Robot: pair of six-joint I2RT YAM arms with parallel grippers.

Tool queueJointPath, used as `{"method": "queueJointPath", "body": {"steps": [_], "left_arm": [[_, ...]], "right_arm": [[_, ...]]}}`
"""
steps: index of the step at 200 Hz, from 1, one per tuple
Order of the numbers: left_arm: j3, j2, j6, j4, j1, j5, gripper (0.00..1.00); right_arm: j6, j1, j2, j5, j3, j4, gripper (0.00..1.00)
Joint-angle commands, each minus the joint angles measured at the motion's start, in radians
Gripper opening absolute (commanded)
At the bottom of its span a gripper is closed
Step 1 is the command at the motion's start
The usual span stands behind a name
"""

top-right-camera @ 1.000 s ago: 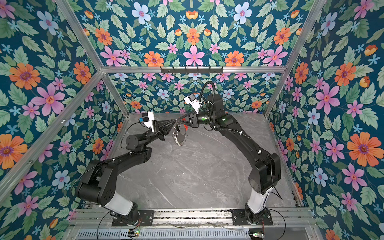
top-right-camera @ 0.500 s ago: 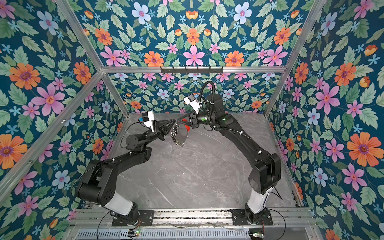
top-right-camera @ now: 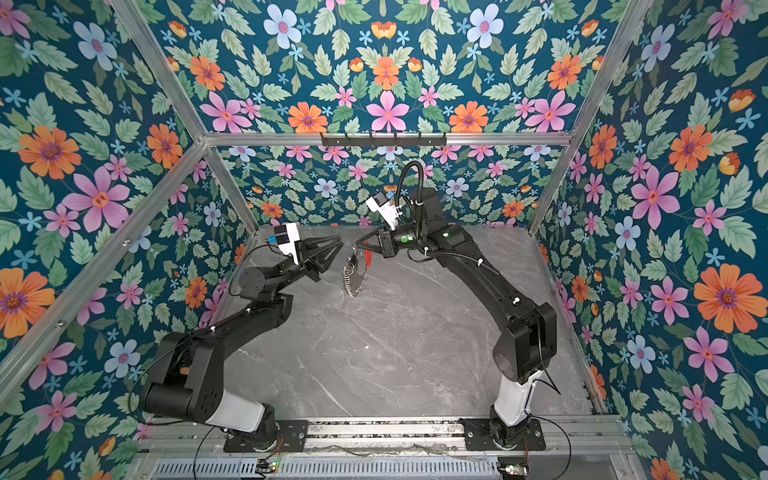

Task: Put the keys on the keyring

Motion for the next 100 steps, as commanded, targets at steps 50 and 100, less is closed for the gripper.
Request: {"method": "queueJointPath", "body": {"steps": [50, 100], "left_arm": [[0.327, -0.036, 0.977, -1.491, 0.003, 0.174, 0.33], [0.431, 0.033, 1.121, -1.708, 0.004, 0.175, 0.3]], "right_arm": [[-0.378, 0.05, 0.086, 0.237, 0.121, -0.399, 0.0], [-0.424, 0.069, 0.086, 0.227, 0.119, -0.458, 0.0]]}}
